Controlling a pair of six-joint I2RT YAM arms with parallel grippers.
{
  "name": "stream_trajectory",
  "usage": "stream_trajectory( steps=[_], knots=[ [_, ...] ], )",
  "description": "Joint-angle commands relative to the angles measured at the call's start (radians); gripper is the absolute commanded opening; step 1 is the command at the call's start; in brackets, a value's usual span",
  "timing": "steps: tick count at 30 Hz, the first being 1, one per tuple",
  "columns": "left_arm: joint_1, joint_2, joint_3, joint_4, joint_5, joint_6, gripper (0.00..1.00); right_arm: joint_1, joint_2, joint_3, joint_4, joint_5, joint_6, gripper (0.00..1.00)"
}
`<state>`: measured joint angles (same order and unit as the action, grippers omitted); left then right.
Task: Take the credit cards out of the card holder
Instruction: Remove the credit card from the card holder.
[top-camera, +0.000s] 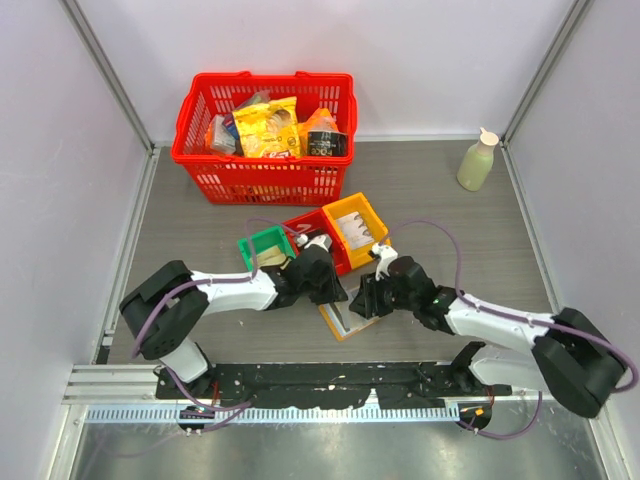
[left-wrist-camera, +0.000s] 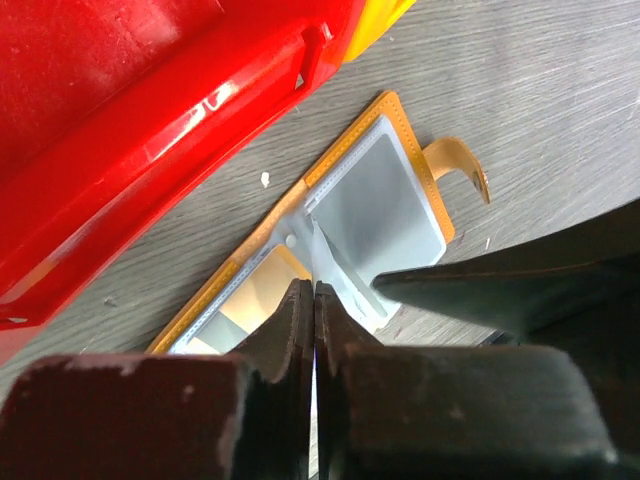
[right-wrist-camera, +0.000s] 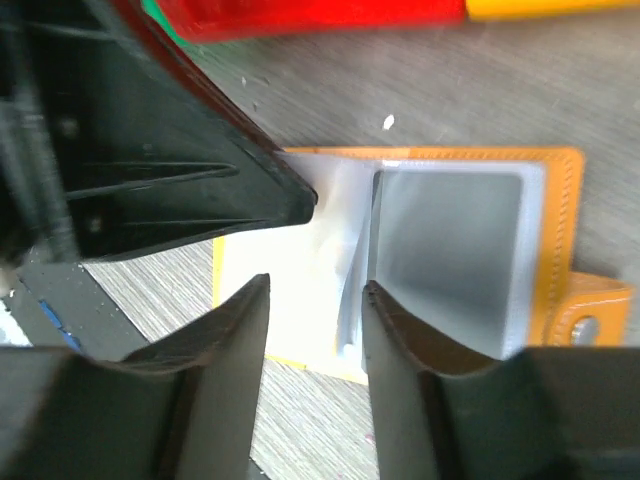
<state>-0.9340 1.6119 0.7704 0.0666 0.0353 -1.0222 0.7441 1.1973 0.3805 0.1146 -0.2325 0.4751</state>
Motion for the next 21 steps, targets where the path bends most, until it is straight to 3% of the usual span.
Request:
stream_trajectory(
  steps=[1, 6, 9, 11, 13, 21],
  knots=[
    [-0.005, -0.01, 0.038, 0.044, 0.001, -0.026, 0.01, -0.002, -0.163, -0.008, -0.021, 0.123, -0.02, 0.51],
    [-0.005, 0.028, 0.107, 0.041, 0.047, -0.047, 0.02, 0.0, -0.376, -0.028, -0.108, 0.298, -0.018, 0.65],
    [-0.005, 0.075, 0.154, 0.05, 0.08, -0.065, 0.14, 0.0, -0.482, -0.035, -0.168, 0.378, -0.013, 0.65],
    [-0.005, 0.108, 0.196, 0.064, 0.104, -0.081, 0.3, 0.0, -0.553, -0.041, -0.199, 0.413, -0.007, 0.66],
    [-0.005, 0.143, 0.219, 0.084, 0.118, -0.094, 0.39, 0.0, -0.608, -0.045, -0.222, 0.433, -0.007, 0.67],
    [-0.005, 0.318, 0.334, 0.127, 0.161, -0.127, 0.49, 0.0, -0.691, -0.028, -0.294, 0.41, -0.013, 0.65]
  ],
)
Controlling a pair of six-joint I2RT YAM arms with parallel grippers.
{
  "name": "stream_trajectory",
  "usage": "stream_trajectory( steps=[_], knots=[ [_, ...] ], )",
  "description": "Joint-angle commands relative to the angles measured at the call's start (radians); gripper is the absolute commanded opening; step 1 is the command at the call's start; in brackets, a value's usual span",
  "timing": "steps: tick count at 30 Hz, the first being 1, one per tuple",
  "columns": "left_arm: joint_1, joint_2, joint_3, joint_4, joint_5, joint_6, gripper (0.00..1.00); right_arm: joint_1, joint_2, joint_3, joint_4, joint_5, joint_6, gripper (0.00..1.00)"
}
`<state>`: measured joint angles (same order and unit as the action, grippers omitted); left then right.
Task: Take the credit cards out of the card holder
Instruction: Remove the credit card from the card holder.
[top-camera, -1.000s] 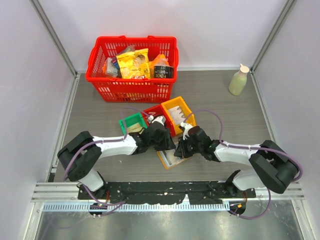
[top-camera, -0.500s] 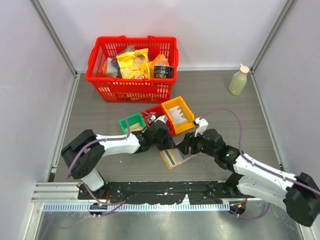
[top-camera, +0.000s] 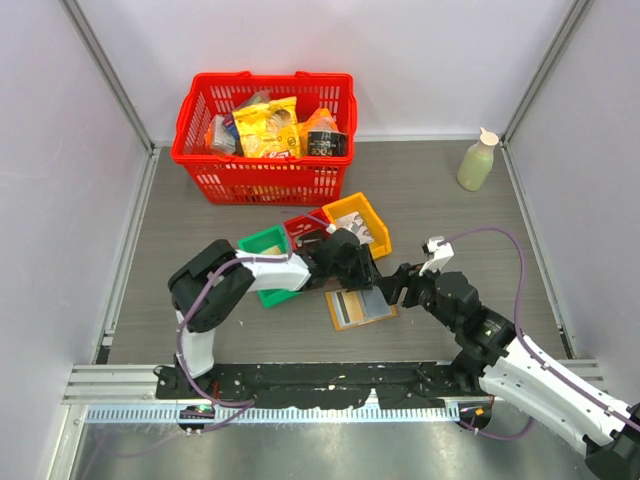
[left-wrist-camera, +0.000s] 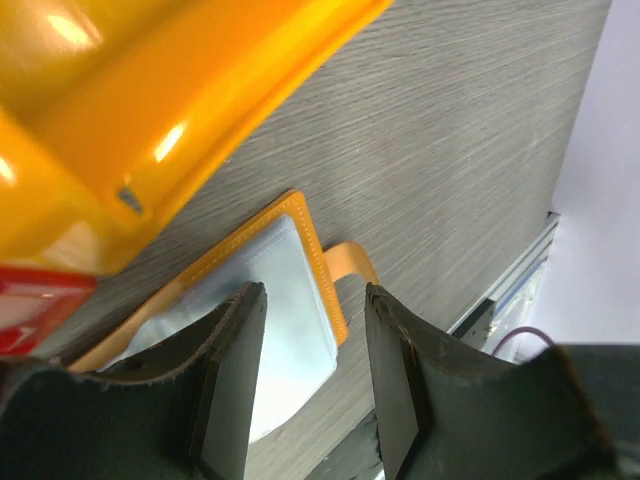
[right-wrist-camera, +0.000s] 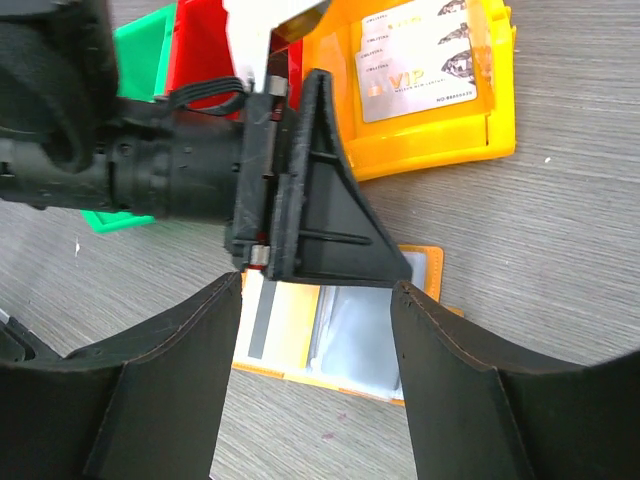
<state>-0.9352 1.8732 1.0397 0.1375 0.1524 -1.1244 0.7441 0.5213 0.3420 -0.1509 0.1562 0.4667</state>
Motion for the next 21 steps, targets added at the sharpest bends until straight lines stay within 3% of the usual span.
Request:
stream_trajectory(
  steps=[1, 5, 9, 13, 18, 21],
  knots=[
    [-0.004, 0.07, 0.075, 0.059, 0.045, -0.029, 0.5, 0.0, -0.018, 0.011, -0.03, 0.017, -0.002, 0.65],
    [0.004, 0.025, 0.073, 0.073, 0.01, -0.006, 0.54, 0.0, -0.018, 0.014, -0.021, -0.013, -0.003, 0.62],
    [0.053, -0.145, 0.005, 0.053, -0.065, 0.038, 0.57, 0.0, 0.022, 0.012, 0.007, -0.079, 0.001, 0.62],
    [0.064, -0.313, -0.017, -0.079, -0.143, 0.161, 0.57, 0.0, 0.114, -0.003, 0.069, -0.191, 0.026, 0.61],
    [0.062, -0.503, -0.118, -0.166, -0.211, 0.221, 0.54, -0.003, 0.276, -0.006, 0.193, -0.296, 0.058, 0.57],
    [0.049, -0.571, -0.185, -0.182, -0.221, 0.258, 0.48, -0.028, 0.37, -0.02, 0.281, -0.365, 0.09, 0.49]
  ],
)
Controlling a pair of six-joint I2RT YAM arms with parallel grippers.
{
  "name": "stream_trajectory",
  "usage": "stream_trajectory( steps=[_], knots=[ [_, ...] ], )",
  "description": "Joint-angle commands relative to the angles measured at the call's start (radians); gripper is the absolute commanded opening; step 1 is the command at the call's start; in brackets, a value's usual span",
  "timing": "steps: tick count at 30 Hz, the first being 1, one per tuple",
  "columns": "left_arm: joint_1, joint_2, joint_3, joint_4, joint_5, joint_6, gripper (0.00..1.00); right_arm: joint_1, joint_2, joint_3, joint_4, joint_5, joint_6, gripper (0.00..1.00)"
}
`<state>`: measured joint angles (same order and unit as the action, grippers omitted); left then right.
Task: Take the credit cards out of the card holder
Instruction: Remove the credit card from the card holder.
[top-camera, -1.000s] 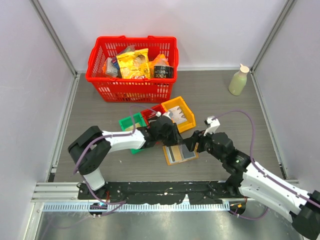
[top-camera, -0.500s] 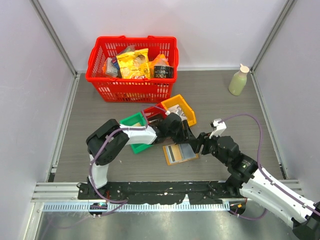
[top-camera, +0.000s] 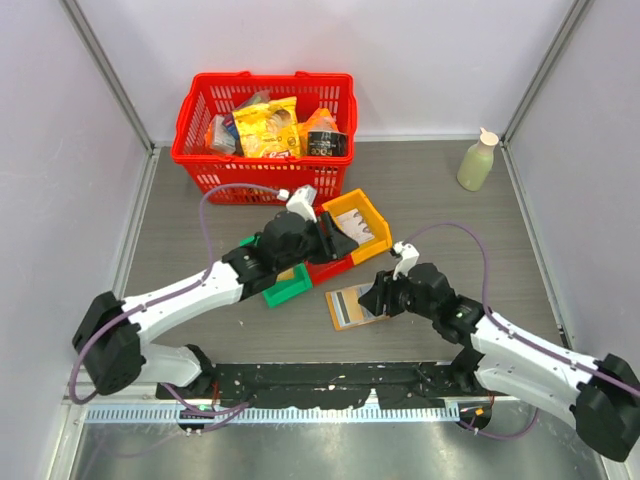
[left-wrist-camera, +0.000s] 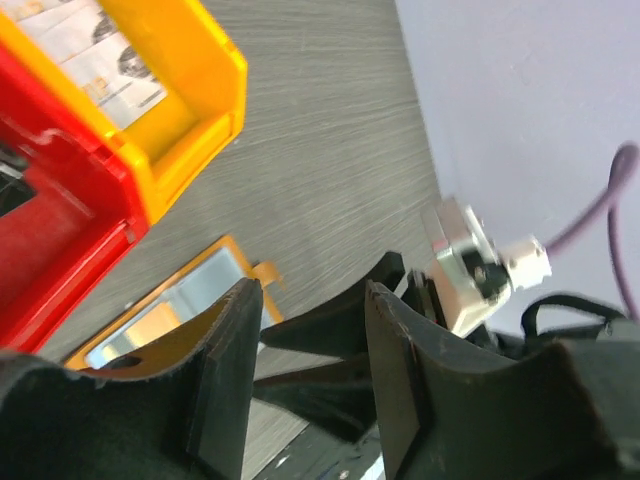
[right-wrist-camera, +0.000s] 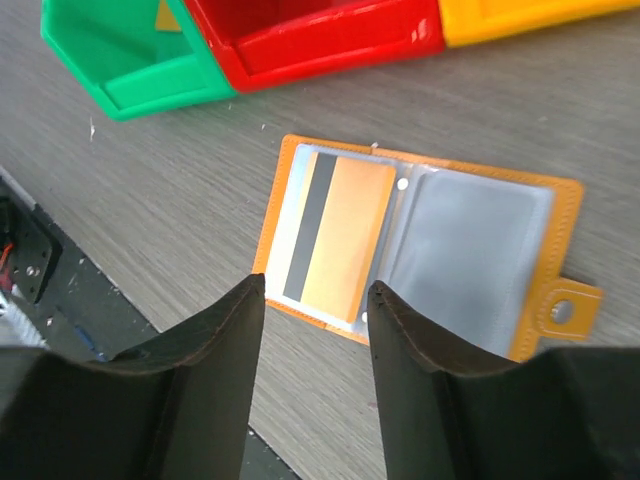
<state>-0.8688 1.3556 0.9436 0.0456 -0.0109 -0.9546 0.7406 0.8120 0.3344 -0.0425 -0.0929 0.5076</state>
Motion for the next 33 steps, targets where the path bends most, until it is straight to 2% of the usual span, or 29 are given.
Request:
stream_trajectory(
  steps=[1, 7, 10, 19, 27, 33],
  knots=[
    [-0.024, -0.064, -0.106, -0.092, -0.057, 0.096, 0.47, -0.046, 0.099, -0.018, 0.217, -0.132, 0.069, 0.48],
    [-0.081, -0.035, -0.177, -0.055, -0.029, 0.126, 0.31, -0.152, 0.288, -0.049, 0.406, -0.297, 0.15, 0.39],
    [-0.101, 0.026, -0.164, -0.052, -0.014, 0.135, 0.28, -0.191, 0.373, -0.06, 0.484, -0.372, 0.177, 0.38],
    [-0.137, 0.246, -0.097, -0.043, 0.006, 0.146, 0.2, -0.227, 0.449, -0.089, 0.512, -0.372, 0.181, 0.38],
    [-0.165, 0.261, -0.071, -0.211, -0.098, 0.146, 0.11, -0.23, 0.55, -0.098, 0.598, -0.461, 0.184, 0.39],
    [-0.194, 0.281, -0.045, -0.294, -0.141, 0.137, 0.03, -0.23, 0.555, -0.101, 0.682, -0.525, 0.226, 0.38]
  ],
)
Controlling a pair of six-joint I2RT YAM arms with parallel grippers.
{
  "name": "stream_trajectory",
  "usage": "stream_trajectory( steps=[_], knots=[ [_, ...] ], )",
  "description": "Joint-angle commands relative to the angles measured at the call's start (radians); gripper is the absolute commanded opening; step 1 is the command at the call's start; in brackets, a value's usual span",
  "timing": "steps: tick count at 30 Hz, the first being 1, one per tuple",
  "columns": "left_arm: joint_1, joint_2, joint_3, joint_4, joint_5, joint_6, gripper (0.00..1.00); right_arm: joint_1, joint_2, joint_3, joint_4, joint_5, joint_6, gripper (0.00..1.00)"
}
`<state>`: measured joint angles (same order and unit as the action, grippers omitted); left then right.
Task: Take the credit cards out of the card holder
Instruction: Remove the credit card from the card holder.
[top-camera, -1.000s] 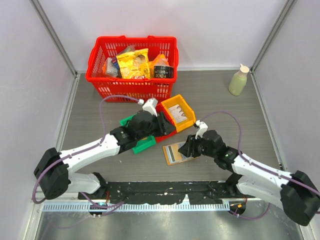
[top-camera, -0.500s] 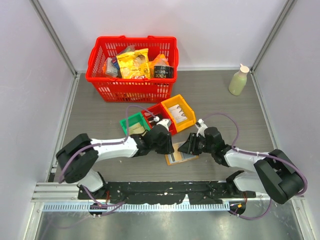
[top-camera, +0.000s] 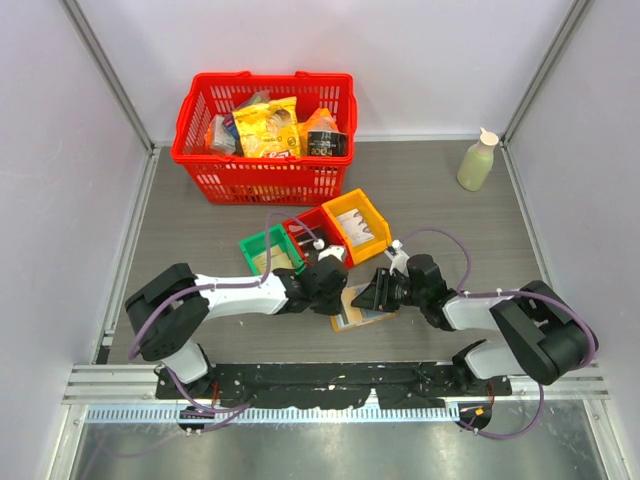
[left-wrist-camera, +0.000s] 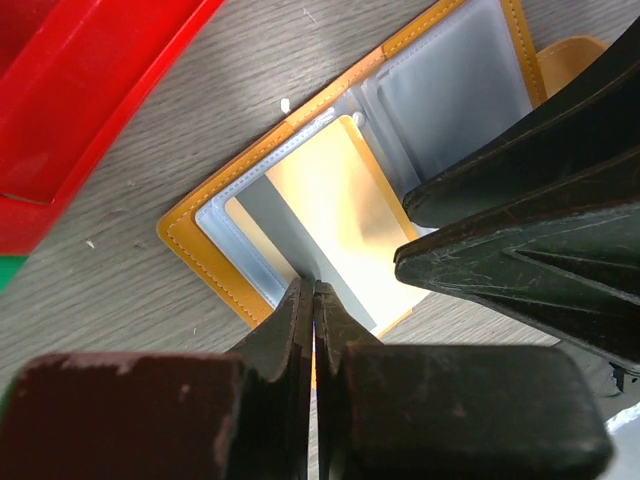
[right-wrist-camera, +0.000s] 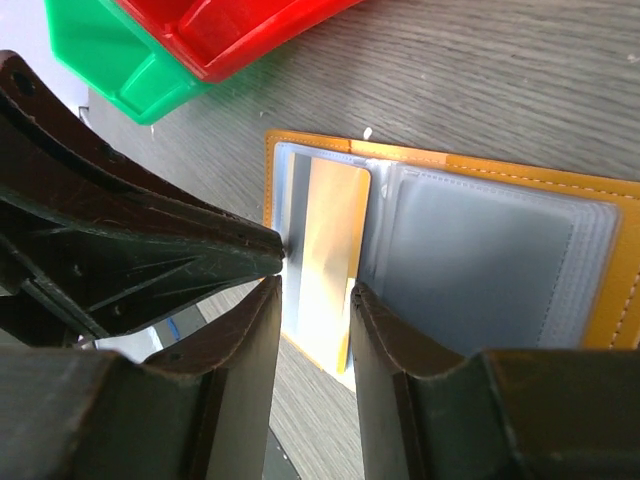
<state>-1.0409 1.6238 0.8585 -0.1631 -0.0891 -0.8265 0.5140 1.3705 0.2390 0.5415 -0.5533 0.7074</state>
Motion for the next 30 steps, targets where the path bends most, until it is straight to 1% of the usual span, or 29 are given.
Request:
stream_trajectory(
  steps=[1, 4, 8, 17, 21, 24, 28, 30],
  knots=[
    [-0.024, 0.015, 0.04, -0.091, -0.067, 0.004, 0.01, -0.003, -0.005, -0.004, 0.103, -0.069, 0.032, 0.38],
    [-0.028, 0.024, 0.039, -0.09, -0.063, -0.006, 0.0, -0.003, -0.014, 0.0, 0.113, -0.088, 0.04, 0.38],
    [-0.028, 0.034, 0.04, -0.085, -0.054, -0.016, 0.0, -0.003, 0.024, 0.003, 0.161, -0.114, 0.059, 0.37],
    [-0.028, 0.042, 0.007, -0.024, -0.014, -0.037, 0.0, 0.004, 0.231, 0.014, 0.36, -0.221, 0.113, 0.36],
    [-0.027, 0.039, -0.001, -0.024, -0.018, -0.043, 0.0, 0.015, 0.283, 0.022, 0.364, -0.197, 0.099, 0.36],
    [-0.027, -0.023, -0.004, -0.065, -0.06, -0.049, 0.0, 0.015, 0.276, 0.01, 0.351, -0.154, 0.092, 0.36],
    [-0.025, -0.108, 0.0, -0.16, -0.147, -0.046, 0.2, 0.014, 0.24, 0.017, 0.269, -0.12, 0.055, 0.36],
    [-0.025, -0.12, 0.008, -0.199, -0.173, -0.039, 0.24, 0.015, 0.23, 0.025, 0.236, -0.122, 0.044, 0.36]
  ],
)
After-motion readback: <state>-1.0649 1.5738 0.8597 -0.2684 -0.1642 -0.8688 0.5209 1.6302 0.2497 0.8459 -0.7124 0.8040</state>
